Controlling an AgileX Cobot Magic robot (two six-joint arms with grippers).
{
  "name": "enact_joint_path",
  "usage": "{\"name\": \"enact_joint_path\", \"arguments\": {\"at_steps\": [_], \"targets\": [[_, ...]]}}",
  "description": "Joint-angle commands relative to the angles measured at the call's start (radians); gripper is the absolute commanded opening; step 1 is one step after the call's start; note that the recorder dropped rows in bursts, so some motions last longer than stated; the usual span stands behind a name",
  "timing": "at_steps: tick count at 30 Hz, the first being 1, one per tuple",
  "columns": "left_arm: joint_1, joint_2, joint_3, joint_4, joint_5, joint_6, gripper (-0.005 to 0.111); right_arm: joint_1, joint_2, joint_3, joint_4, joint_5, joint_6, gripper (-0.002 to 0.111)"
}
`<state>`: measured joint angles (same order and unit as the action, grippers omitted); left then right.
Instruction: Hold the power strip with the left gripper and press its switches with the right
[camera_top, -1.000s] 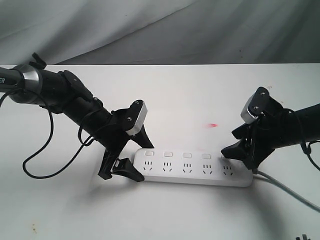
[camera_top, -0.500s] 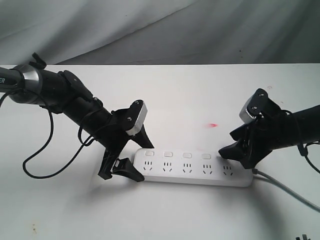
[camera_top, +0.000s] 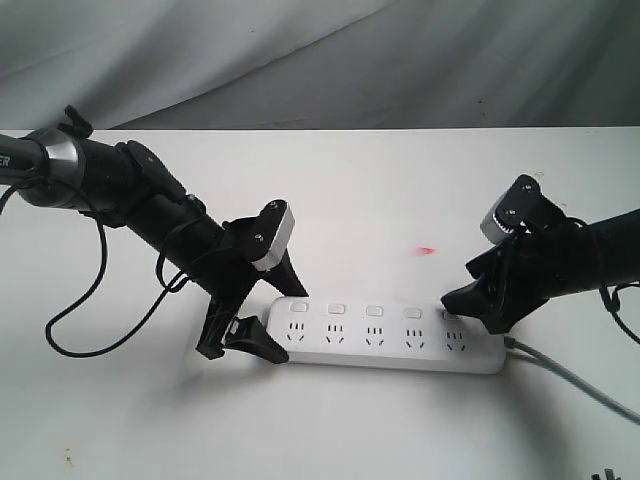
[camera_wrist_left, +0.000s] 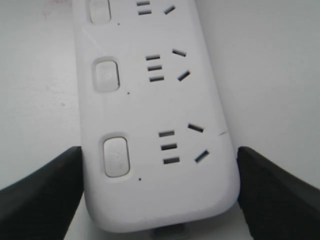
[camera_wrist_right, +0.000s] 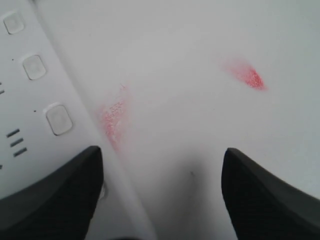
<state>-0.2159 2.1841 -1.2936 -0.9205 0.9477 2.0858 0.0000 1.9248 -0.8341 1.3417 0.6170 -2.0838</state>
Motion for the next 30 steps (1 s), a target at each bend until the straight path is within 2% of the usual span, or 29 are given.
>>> {"name": "enact_joint_path", "arguments": {"at_steps": [1,7,16,27,30], "targets": [[-0.003,0.001,-0.003,-0.004,-0.008,0.008,0.0,-0.002,0.034,0.037,-0.083,-0.093,-0.021,0.062],[-0.003,0.001,-0.003,-0.004,-0.008,0.008,0.0,0.0,0.048,0.035,-0.069,-0.107,-0.02,0.062],[-0.003,0.001,-0.003,-0.004,-0.008,0.008,0.0,-0.002,-0.098,-0.001,0.083,0.078,-0.062,0.062],[-0.003,0.001,-0.003,-0.004,-0.008,0.008,0.0,0.0,-0.45,-0.001,0.312,-0.151,-0.049,0.062],[-0.003,0.001,-0.003,-0.004,-0.008,0.008,0.0,0.0,-0.561,-0.001,0.362,-0.151,-0.049,0.062]]}}
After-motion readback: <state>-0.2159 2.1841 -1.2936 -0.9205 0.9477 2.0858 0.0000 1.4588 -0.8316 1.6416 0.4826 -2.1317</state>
